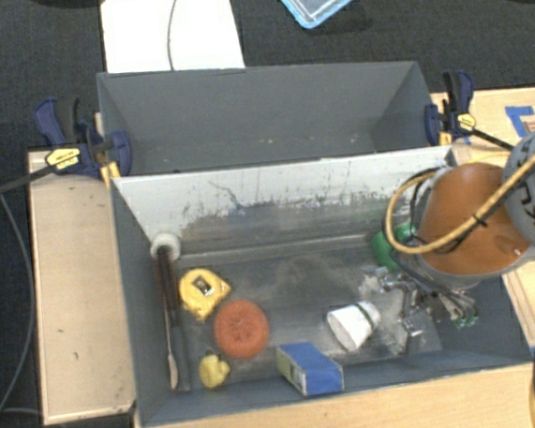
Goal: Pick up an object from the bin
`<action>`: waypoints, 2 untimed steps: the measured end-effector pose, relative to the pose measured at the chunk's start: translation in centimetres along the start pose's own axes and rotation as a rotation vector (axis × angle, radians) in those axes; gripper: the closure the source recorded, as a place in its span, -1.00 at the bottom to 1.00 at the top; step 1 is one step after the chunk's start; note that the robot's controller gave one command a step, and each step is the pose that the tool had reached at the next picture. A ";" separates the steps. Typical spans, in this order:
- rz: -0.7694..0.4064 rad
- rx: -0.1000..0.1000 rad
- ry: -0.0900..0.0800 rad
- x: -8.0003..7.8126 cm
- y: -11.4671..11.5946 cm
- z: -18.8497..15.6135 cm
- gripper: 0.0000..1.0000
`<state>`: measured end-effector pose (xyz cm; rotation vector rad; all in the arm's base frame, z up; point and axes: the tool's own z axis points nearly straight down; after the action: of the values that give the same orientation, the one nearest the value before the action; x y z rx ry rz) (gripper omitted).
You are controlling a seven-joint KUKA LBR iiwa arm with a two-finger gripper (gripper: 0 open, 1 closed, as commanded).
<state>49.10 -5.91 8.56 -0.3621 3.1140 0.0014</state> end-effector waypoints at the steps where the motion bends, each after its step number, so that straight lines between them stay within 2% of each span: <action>1: -0.055 0.002 -0.004 0.2 0.3 -1.6 -1.00; 2: -0.106 -0.001 -0.001 -0.1 3.4 1.0 -1.00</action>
Offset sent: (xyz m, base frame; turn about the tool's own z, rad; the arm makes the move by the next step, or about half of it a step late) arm -0.0080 0.0320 -0.0094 -0.1047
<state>48.40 -2.59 7.59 -0.5270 3.0898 0.0018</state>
